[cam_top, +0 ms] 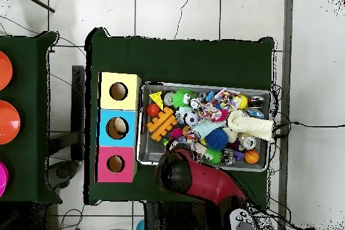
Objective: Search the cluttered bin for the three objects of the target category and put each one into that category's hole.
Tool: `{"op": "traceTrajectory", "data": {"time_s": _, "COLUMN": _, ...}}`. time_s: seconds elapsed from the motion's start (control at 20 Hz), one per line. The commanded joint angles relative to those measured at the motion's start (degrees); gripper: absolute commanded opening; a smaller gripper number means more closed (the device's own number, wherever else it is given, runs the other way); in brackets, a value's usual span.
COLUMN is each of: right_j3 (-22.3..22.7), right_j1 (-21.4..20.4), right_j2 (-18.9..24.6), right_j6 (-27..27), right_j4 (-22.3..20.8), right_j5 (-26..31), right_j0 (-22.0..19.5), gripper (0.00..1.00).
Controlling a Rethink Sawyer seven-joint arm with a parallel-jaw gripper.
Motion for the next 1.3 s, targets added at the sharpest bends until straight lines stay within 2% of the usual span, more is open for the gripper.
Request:
{"op": "traceTrajectory", "data": {"time_s": 0.05, "right_j3": -0.92, "right_j1": -1.86, "right_j2": 3.57, "right_j6": 2.30, "right_j4": -1.98, "right_j5": 6.49, "right_j0": -2.22, "gripper": 1.00}}
{"op": "traceTrajectory", "data": {"time_s": 0.35, "right_j3": 0.53, "right_j1": -1.60, "right_j2": 3.86, "right_j6": 4.04, "right_j4": -1.46, "right_j5": 4.92, "right_j0": -3.52, "gripper": 1.00}}
{"op": "traceTrajectory", "data": {"time_s": 0.65, "right_j3": 1.55, "right_j1": 1.94, "right_j2": 3.49, "right_j6": 7.26, "right_j4": -0.98, "right_j5": -0.80, "right_j0": -3.72, "gripper": 1.00}}
{"op": "traceTrajectory", "data": {"time_s": 1.0, "right_j3": 4.36, "right_j1": 3.78, "right_j2": 0.87, "right_j6": 11.62, "right_j4": 0.48, "right_j5": -6.19, "right_j0": -0.28, "gripper": 1.00}}
{"op": "traceTrajectory", "data": {"time_s": 1.3, "right_j3": 8.40, "right_j1": 2.13, "right_j2": -2.41, "right_j6": 15.65, "right_j4": 4.88, "right_j5": -6.98, "right_j0": 4.93, "gripper": 1.00}}
